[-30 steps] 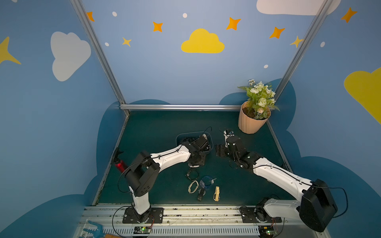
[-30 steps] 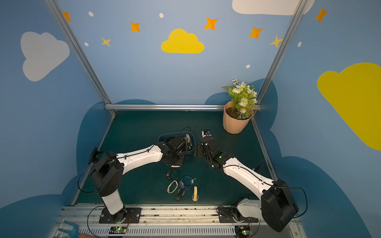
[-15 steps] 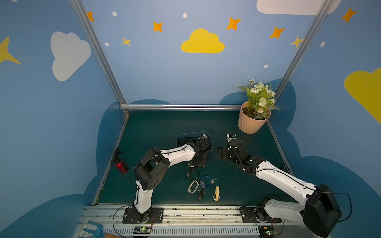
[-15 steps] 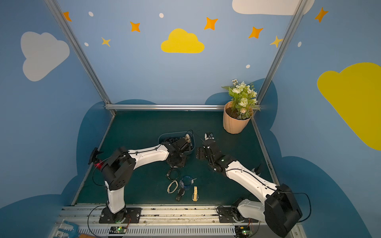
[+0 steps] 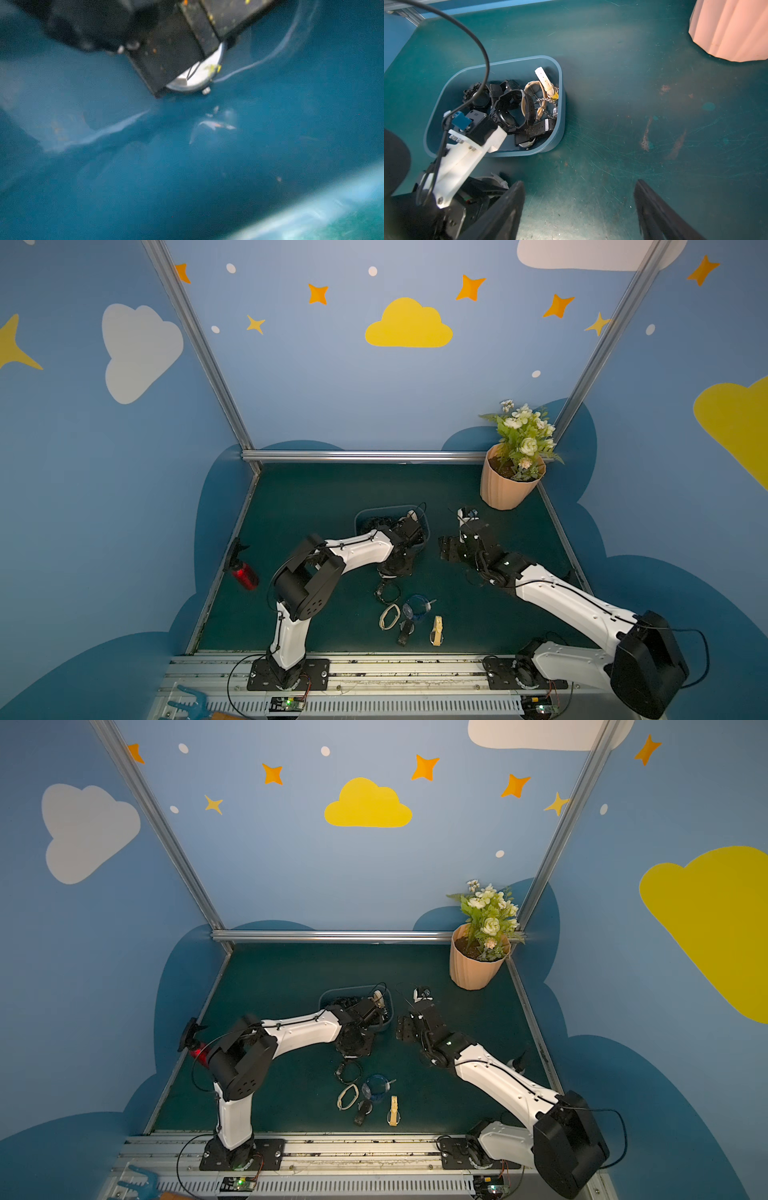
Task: Put the watch into the storage box
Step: Pick up the watch at the center of the board, then place the watch in the storage box.
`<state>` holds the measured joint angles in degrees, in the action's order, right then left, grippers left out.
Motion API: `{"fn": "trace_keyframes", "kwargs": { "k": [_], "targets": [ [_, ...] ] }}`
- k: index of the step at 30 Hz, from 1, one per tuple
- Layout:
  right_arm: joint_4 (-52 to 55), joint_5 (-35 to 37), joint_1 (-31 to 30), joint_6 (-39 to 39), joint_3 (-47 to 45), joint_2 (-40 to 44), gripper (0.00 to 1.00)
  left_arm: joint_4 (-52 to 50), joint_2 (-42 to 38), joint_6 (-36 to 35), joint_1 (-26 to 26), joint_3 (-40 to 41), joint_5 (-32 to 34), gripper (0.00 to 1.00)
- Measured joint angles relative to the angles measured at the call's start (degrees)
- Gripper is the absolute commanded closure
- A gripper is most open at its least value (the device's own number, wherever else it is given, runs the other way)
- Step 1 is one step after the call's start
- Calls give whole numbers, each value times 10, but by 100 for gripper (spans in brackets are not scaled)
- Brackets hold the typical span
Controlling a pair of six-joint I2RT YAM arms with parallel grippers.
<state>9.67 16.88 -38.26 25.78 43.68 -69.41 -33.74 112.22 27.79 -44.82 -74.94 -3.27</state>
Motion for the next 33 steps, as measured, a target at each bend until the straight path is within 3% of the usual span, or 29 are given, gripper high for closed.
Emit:
{"fn": "trace_keyframes", "kwargs": {
  "k": [9,25,33],
  "targets": [
    [-1,-1,2,2,0,-6,17,5,-22,1,8,21,20,96],
    [-9,-17,3,4,2,-29,17,9,-231,-18,20,73,81,96],
    [-11,-25,3,6,5,-34,17,13,-249,-51,40,48,102,96]
  ]
}}
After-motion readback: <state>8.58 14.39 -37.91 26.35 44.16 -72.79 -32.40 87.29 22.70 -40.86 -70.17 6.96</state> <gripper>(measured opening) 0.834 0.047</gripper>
